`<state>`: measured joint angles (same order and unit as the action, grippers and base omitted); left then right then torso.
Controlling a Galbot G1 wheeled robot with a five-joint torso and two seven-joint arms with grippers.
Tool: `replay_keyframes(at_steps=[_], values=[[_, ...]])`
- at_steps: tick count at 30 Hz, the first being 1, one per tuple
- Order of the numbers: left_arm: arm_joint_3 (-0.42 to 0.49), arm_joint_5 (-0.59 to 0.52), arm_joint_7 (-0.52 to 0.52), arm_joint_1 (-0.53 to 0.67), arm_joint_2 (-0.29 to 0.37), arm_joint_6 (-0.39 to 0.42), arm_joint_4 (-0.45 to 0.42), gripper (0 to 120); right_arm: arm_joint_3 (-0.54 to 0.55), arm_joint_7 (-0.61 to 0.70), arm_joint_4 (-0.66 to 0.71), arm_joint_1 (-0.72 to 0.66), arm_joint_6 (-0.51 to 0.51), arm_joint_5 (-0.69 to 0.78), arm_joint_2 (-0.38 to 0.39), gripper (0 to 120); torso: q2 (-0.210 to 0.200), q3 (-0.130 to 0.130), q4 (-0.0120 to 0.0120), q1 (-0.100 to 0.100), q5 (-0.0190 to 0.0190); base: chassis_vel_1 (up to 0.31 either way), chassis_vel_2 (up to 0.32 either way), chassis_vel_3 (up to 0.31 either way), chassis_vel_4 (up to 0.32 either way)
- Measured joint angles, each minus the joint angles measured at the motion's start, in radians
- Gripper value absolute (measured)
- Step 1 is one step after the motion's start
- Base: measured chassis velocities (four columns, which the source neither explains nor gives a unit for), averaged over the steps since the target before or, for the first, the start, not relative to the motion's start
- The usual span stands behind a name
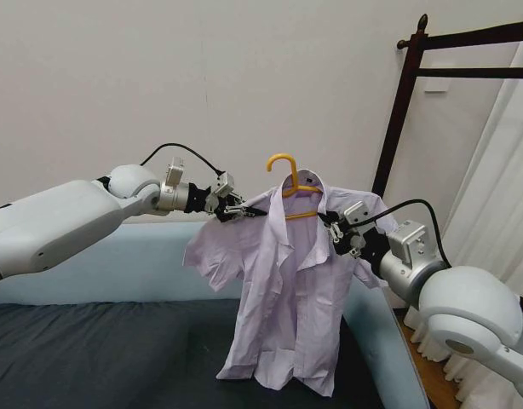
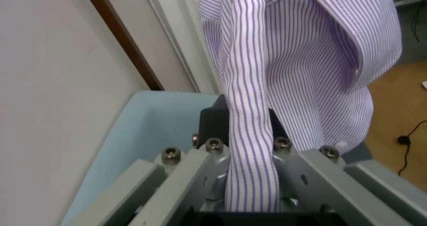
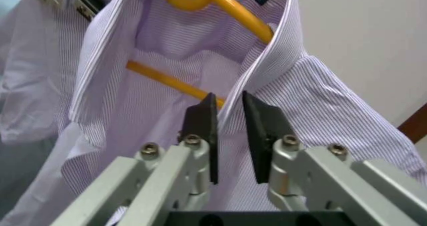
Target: Pick up the clothes from the sofa and hang them on the clothes hanger.
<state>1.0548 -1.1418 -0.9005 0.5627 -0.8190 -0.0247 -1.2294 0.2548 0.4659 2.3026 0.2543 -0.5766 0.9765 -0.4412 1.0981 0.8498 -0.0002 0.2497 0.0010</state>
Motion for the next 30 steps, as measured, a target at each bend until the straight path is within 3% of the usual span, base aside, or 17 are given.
replay_keyframes(at_steps=[6, 9, 11, 15, 16, 19, 20, 22, 27, 30], values=[[-0.019, 0.006, -0.001, -0.020, -0.007, -0.005, 0.016, 1, -0.082, -0.010, 0.044, 0.045, -0.002, 0.026, 0.060, 40, 0.000, 0.000, -0.0003, 0.000, 0.0002, 0.000, 0.000, 0.000, 0.000], [-0.031, 0.019, -0.022, -0.033, -0.004, -0.016, 0.031, 1, -0.204, -0.063, 0.059, 0.100, 0.048, 0.109, 0.135, 55, 0.000, 0.000, -0.0002, 0.000, -0.0001, 0.000, 0.000, 0.000, 0.000], [-0.034, 0.019, -0.031, -0.034, -0.002, -0.019, 0.034, 1, -0.243, -0.103, 0.042, 0.113, 0.073, 0.129, 0.158, 58, 0.000, 0.000, -0.0002, 0.000, 0.0002, 0.000, 0.000, 0.000, 0.000], [-0.042, 0.020, -0.079, -0.034, -0.025, -0.042, 0.070, 1, -0.348, -0.396, -0.128, 0.115, 0.198, 0.216, 0.316, 77, 0.000, 0.000, 0.0007, 0.000, 0.0003, 0.000, 0.000, 0.000, 0.000], [-0.042, 0.020, -0.079, -0.034, -0.025, -0.042, 0.070, 1, -0.348, -0.396, -0.128, 0.115, 0.198, 0.216, 0.316, 77, 0.000, 0.000, 0.0007, 0.000, 0.0003, 0.000, 0.000, 0.000, 0.000], [-0.055, 0.030, -0.100, -0.038, -0.046, -0.056, 0.080, 1, -0.378, -0.664, -0.238, 0.114, 0.248, 0.208, 0.401, 91, 0.000, 0.000, -0.0014, 0.000, 0.0003, 0.000, 0.000, 0.000, 0.000], [-0.055, 0.030, -0.100, -0.038, -0.046, -0.056, 0.080, 1, -0.378, -0.664, -0.238, 0.114, 0.248, 0.208, 0.401, 91, 0.000, 0.000, -0.0014, 0.000, 0.0003, 0.000, 0.000, 0.000, 0.000], [-0.060, 0.051, -0.104, -0.039, -0.042, -0.060, 0.062, 1, -0.370, -0.868, -0.313, 0.114, 0.259, 0.124, 0.419, 99, 0.000, 0.000, -0.0008, 0.000, 0.0006, 0.000, 0.000, 0.000, 0.000], [-0.069, 0.075, -0.105, -0.049, -0.030, -0.063, 0.046, 1, -0.338, -0.943, -0.340, 0.111, 0.247, 0.108, 0.410, 100, 0.000, 0.000, 0.0001, 0.000, 0.0000, 0.000, 0.000, 0.000, 0.000], [-0.077, 0.091, -0.105, -0.067, -0.015, -0.063, 0.011, 1, -0.289, -0.946, -0.352, 0.081, 0.228, 0.094, 0.346, 100, 0.000, 0.000, 0.0002, 0.000, 0.0002, 0.000, 0.000, 0.000, 0.000]])
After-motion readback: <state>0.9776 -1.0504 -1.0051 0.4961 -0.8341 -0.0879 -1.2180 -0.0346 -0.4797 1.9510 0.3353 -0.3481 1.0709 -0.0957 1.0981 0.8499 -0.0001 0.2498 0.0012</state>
